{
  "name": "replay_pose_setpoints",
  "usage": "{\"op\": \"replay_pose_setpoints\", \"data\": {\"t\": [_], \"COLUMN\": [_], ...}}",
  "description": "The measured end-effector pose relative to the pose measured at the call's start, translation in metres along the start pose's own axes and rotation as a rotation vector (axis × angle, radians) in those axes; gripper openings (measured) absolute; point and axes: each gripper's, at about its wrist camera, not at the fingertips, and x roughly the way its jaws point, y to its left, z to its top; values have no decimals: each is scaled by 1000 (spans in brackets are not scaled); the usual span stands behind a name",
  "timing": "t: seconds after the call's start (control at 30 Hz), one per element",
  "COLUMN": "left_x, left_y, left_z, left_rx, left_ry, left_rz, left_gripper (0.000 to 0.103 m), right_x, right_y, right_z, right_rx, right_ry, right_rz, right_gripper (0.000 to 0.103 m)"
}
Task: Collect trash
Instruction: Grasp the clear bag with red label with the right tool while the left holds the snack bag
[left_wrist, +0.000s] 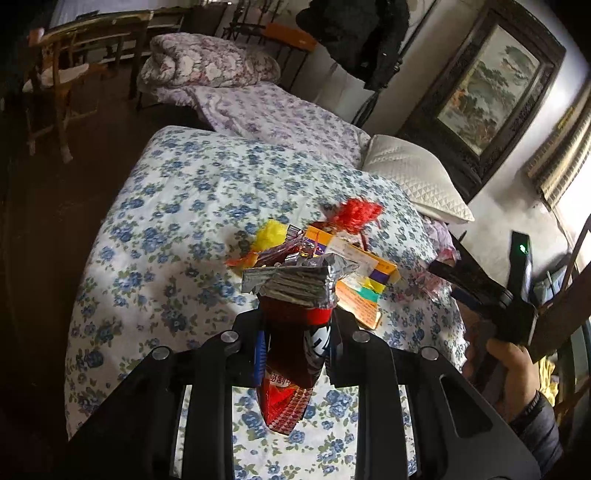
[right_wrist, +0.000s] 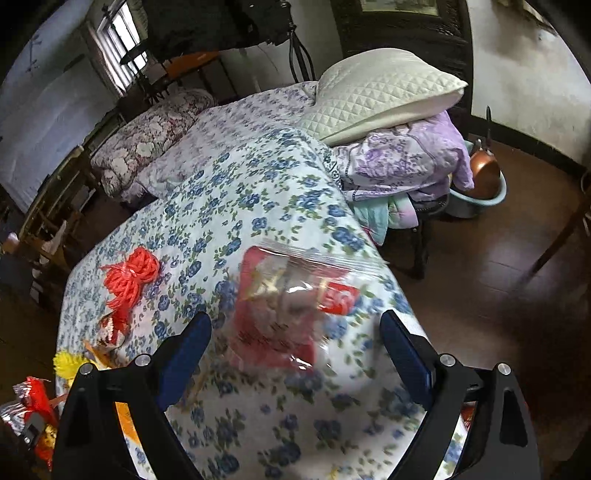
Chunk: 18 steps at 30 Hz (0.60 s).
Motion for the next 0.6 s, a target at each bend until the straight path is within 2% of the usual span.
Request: {"op": "replay_pose_setpoints", "data": {"t": [0.13, 0.17, 0.2, 0.23, 0.3, 0.43, 0.6], "left_x": [5, 5, 5, 6, 8, 11, 11], "left_y": [-6, -7, -8, -9, -11, -9, 1], "left_z": [-2, -2, -2, -3, -4, -5, -4], "left_rx": [21, 23, 25, 29, 35, 30, -10], "left_ry": [8, 7, 6, 6, 10, 21, 26], "left_rz": [6, 11, 13, 14, 17, 20, 12], "left_gripper": [25, 25, 25, 25, 25, 25, 25], "right_x": [3, 2, 1, 1, -1, -25, -70], "right_y": [12, 17, 20, 25, 33, 42, 30], "right_z": [-2, -3, -4, -5, -9, -20, -45], "right_rx": [-52, -82, -109, -148, -192, -255, -243], "right_ry": [6, 3, 6, 23, 53, 18, 1], "right_rz": [-7, -8, -6, -1, 29, 52, 109], "right_gripper": [90, 82, 64, 54, 45, 43, 43]}}
